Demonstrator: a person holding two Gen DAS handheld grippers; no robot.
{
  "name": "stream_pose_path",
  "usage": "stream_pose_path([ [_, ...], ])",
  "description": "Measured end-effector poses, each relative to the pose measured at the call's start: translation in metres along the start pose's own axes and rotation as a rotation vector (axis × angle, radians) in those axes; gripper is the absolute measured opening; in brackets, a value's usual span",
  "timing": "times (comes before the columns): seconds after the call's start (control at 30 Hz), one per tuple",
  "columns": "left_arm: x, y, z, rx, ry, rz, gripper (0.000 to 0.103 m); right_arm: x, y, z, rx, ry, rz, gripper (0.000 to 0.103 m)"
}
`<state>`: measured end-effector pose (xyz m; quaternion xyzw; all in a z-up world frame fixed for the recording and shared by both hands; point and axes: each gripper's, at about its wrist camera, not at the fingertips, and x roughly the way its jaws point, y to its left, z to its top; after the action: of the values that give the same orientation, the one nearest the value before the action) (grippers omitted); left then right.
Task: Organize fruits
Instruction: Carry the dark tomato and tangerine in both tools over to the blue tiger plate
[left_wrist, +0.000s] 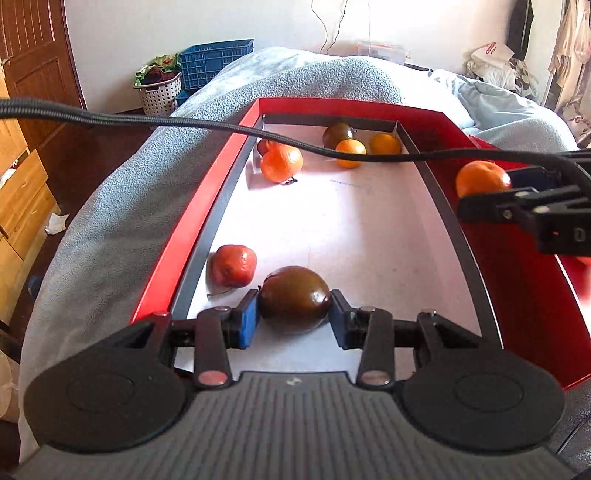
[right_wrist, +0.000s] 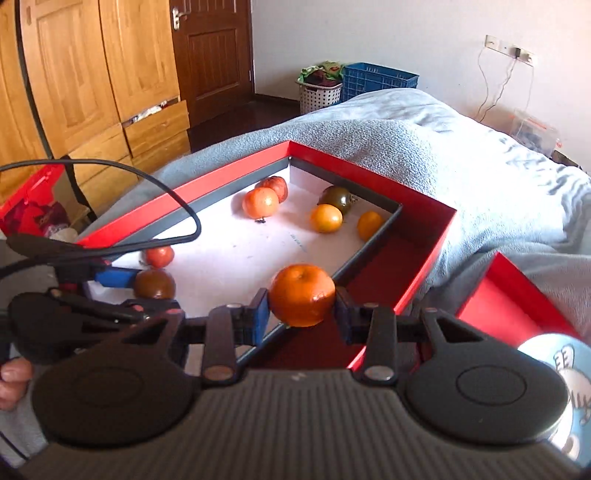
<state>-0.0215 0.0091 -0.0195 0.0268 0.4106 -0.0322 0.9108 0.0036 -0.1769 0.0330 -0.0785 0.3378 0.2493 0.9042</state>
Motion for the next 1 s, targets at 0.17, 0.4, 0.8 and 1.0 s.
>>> stream_pose_path([
  [0.17,-0.010,-0.002,0.000,0.022,-0.046,0.028,0.046,-0.028,0.011,-0.011,0.041,-0.065,-0.030,0.040],
  [0.4,-0.034,-0.009,0.005,0.033,-0.087,0.031,0.046,-0.068,0.017,-0.019,0.074,-0.147,-0.049,0.040],
  [0.8,-0.064,-0.042,0.017,0.106,-0.147,0.022,0.046,-0.110,-0.008,-0.046,0.113,-0.200,-0.151,0.041],
  [1.0,-0.063,-0.055,0.027,0.124,-0.158,0.012,0.046,-0.125,-0.051,-0.054,0.179,-0.222,-0.258,0.041],
])
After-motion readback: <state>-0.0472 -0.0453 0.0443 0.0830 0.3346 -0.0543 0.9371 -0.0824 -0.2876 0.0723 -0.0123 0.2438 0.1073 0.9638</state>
